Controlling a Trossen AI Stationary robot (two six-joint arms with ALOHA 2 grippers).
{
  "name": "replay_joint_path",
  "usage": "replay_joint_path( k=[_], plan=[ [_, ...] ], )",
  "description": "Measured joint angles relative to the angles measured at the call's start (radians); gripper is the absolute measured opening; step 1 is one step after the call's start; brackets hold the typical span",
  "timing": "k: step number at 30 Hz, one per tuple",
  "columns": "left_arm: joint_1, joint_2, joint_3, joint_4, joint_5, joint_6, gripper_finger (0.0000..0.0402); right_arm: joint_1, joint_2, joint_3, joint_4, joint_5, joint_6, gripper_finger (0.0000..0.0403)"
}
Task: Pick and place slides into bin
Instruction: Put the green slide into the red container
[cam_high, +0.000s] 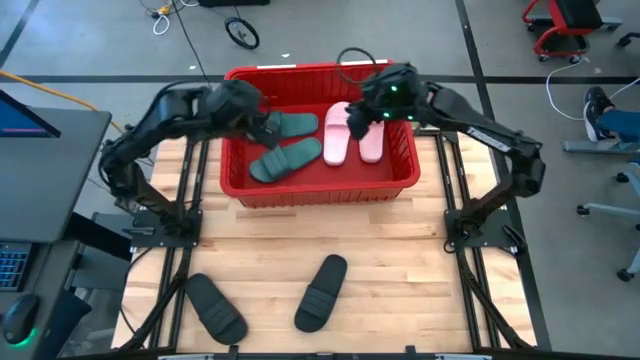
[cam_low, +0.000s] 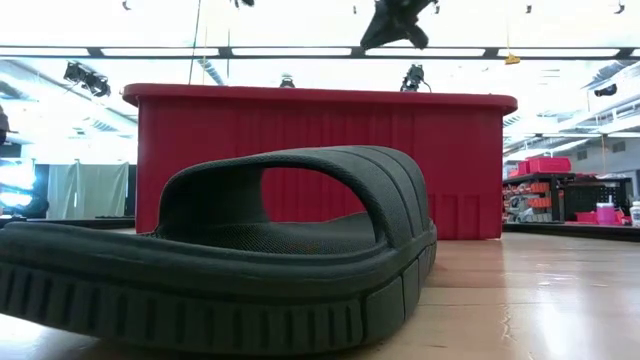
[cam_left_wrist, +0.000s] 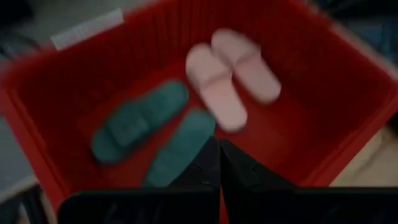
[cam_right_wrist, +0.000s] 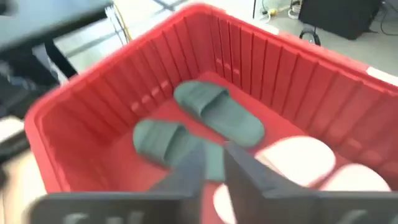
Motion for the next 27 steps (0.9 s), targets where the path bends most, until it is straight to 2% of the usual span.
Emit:
replay_joint_path(
  k=[2, 3, 7, 13, 20, 27],
  plan=[
    [0.072, 0.001, -0.06, 0.01, 0.097, 0.006, 0.0004, 0.005, -0.018, 0.0, -0.049, -0.003, -0.022, 0.0021],
    [0.104, 0.001, -0.096, 0.021, 0.14, 0.006, 0.0004, 0.009, -0.024, 0.0, -0.069, -0.004, -0.032, 0.0012],
    [0.197, 0.001, -0.293, 0.154, 0.3, 0.032, 0.0003, 0.015, -0.029, 0.0, -0.112, -0.019, -0.038, 0.0018],
    [0.272, 0.002, -0.584, 0.409, 0.509, 0.081, 0.0003, 0.023, -0.005, 0.0, -0.127, -0.021, -0.063, 0.0007],
    [0.324, 0.002, -0.814, 0.569, 0.609, 0.071, 0.0002, 0.023, 0.009, -0.002, -0.147, -0.021, -0.077, 0.0004],
    [0.371, 0.002, -0.929, 0.58, 0.681, 0.141, 0.0002, 0.02, 0.009, -0.002, -0.15, -0.02, -0.082, 0.0009]
  ],
)
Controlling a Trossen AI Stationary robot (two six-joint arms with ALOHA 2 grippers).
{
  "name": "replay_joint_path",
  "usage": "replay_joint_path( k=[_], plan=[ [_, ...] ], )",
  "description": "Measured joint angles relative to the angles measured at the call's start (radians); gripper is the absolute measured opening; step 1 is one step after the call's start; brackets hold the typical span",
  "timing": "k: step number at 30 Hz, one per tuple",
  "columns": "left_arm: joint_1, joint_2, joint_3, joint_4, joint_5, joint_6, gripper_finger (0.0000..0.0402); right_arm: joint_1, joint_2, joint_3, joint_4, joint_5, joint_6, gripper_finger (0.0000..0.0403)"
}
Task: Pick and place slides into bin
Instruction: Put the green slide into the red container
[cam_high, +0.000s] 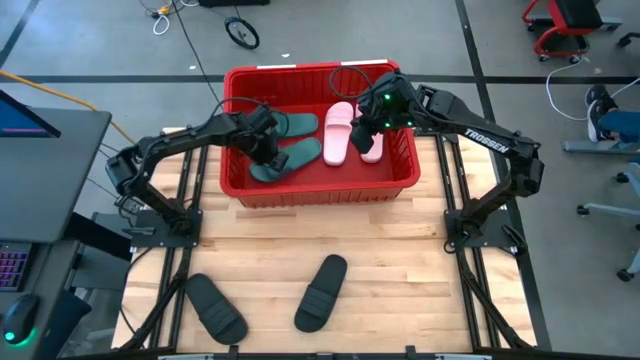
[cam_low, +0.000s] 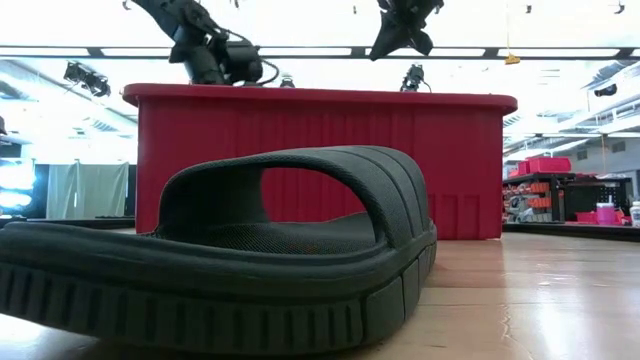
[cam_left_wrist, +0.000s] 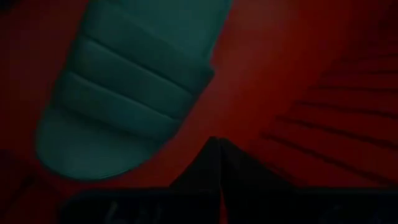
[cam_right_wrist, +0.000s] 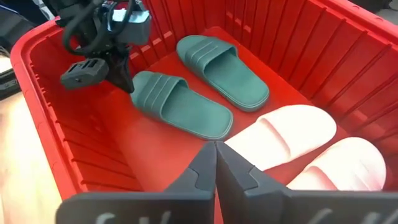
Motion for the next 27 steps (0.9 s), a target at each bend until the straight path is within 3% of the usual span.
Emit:
replay_joint_path(
  k=[5, 15, 27],
  plan=[
    [0.027, 0.026, -0.012, 0.022, 0.001, 0.073, 0.0001, 0.0, 0.0, 0.0, 0.0, 0.007, -0.015, 0.0003],
    [0.029, 0.213, -0.004, 0.051, 0.0, 0.2, 0.0001, 0.0, 0.0, 0.0, 0.0, 0.008, -0.008, 0.0005],
    [0.077, 0.234, 0.101, 0.015, -0.231, 0.312, 0.0, 0.0, 0.0, 0.0, 0.0, 0.008, -0.007, 0.0008]
  ],
)
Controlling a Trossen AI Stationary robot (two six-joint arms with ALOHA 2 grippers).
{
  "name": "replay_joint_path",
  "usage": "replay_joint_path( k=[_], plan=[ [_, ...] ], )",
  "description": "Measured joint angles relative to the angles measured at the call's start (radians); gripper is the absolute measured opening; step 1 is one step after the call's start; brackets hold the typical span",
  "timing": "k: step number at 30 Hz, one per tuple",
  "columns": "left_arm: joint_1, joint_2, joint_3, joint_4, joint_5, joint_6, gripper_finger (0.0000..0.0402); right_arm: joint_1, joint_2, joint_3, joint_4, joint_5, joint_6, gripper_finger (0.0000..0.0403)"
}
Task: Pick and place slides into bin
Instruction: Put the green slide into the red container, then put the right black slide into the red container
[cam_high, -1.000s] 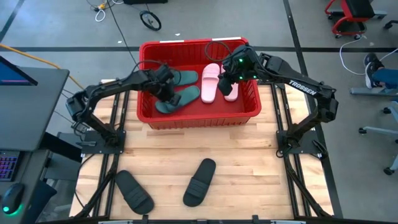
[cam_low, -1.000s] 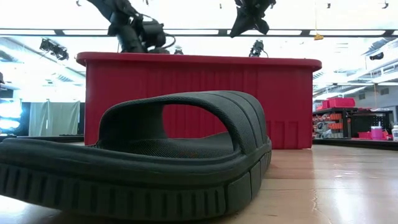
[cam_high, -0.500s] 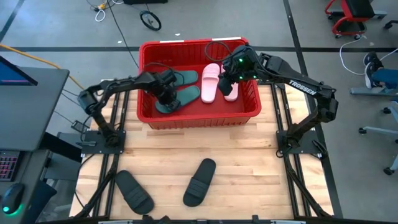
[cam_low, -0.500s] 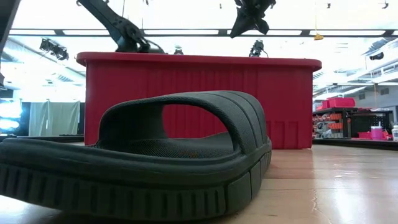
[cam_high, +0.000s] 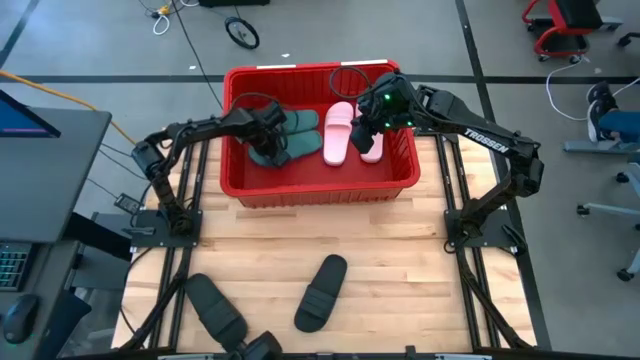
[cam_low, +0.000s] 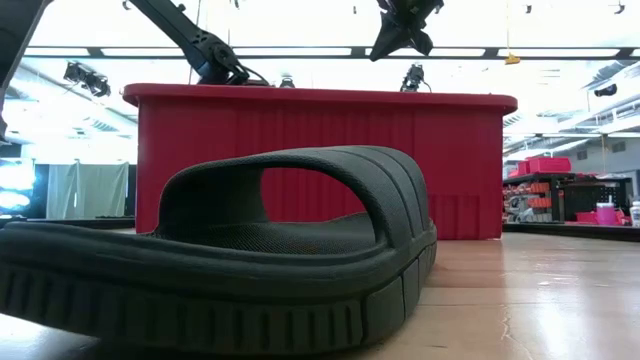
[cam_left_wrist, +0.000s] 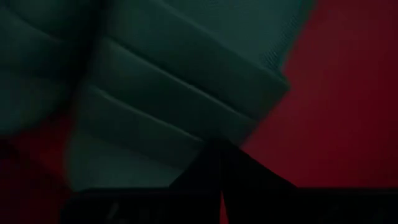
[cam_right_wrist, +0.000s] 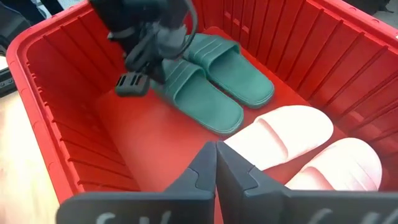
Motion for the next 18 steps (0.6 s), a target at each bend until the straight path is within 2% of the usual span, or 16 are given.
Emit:
replay_joint_path(
  k=[4, 10, 14, 16, 18],
  plan=[
    [0.023, 0.0, 0.072, -0.051, -0.051, 0.086, 0.0, 0.0, 0.0, 0.0, 0.0, 0.0, 0.0, 0.0004],
    [0.034, 0.0, 0.189, -0.185, -0.049, 0.097, 0.0, 0.0, 0.0, 0.0, 0.0, 0.0, -0.003, 0.0007],
    [0.019, 0.0, 0.33, -0.309, -0.046, 0.096, 0.0, 0.001, 0.0, 0.0, 0.0, -0.01, -0.038, 0.0004],
    [0.0, 0.0, 0.432, -0.378, -0.046, 0.096, 0.0, 0.007, 0.0, 0.0, -0.002, -0.08, -0.048, 0.0003],
    [-0.028, 0.0, 0.549, -0.446, -0.046, 0.091, 0.0, 0.018, 0.0, 0.0, -0.016, -0.209, -0.057, 0.0003]
  ],
)
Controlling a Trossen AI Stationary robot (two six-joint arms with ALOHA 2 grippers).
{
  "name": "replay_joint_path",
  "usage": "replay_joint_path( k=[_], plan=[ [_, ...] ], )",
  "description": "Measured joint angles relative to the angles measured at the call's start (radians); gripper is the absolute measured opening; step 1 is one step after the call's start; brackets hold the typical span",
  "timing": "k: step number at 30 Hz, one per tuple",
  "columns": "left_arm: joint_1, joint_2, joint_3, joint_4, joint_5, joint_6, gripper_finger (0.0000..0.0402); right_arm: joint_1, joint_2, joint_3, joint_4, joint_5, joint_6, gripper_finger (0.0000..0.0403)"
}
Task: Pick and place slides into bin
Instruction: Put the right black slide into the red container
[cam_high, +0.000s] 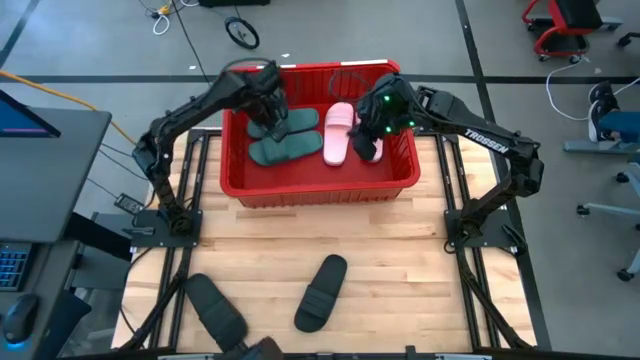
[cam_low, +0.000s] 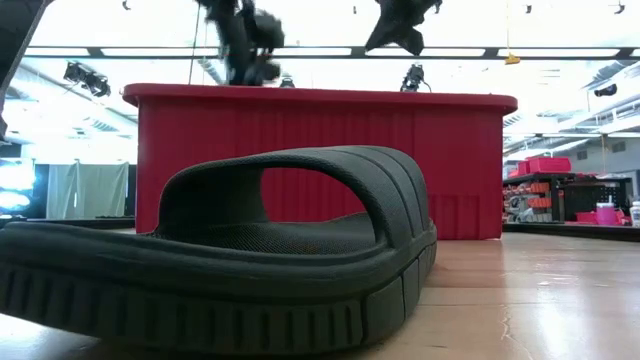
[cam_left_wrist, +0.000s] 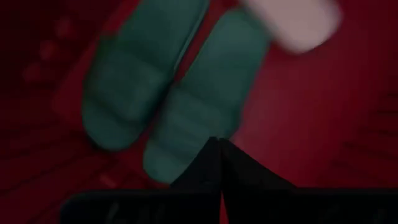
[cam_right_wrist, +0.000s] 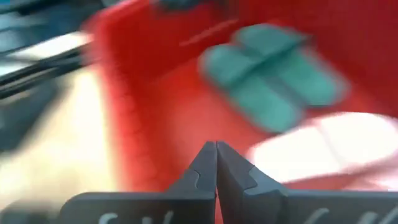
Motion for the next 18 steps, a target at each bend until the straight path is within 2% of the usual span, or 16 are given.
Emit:
replay_joint_path(
  k=[4, 7, 9, 11, 14, 18],
  plan=[
    [-0.069, 0.0, 0.244, -0.102, 0.053, -0.068, 0.0008, 0.059, 0.0, 0.0, -0.076, -0.281, -0.03, 0.0003],
    [-0.119, -0.001, 0.4, -0.128, 0.138, -0.131, 0.0015, 0.136, 0.0, 0.0, -0.15, -0.384, -0.044, 0.0003],
    [-0.155, -0.001, 0.489, -0.136, 0.169, -0.148, 0.0015, 0.204, 0.0, 0.0, -0.182, -0.374, -0.067, 0.0007],
    [-0.193, -0.008, 0.54, -0.126, 0.172, -0.151, 0.0013, 0.276, 0.0, 0.0, -0.182, -0.316, -0.075, 0.0016],
    [-0.242, -0.064, 0.488, -0.054, 0.174, -0.152, 0.0009, 0.376, 0.012, 0.0, -0.179, -0.256, -0.079, 0.004],
    [-0.302, -0.084, 0.485, -0.057, 0.167, -0.18, 0.0012, 0.468, 0.051, 0.0, -0.179, -0.249, -0.077, 0.0084]
  ],
)
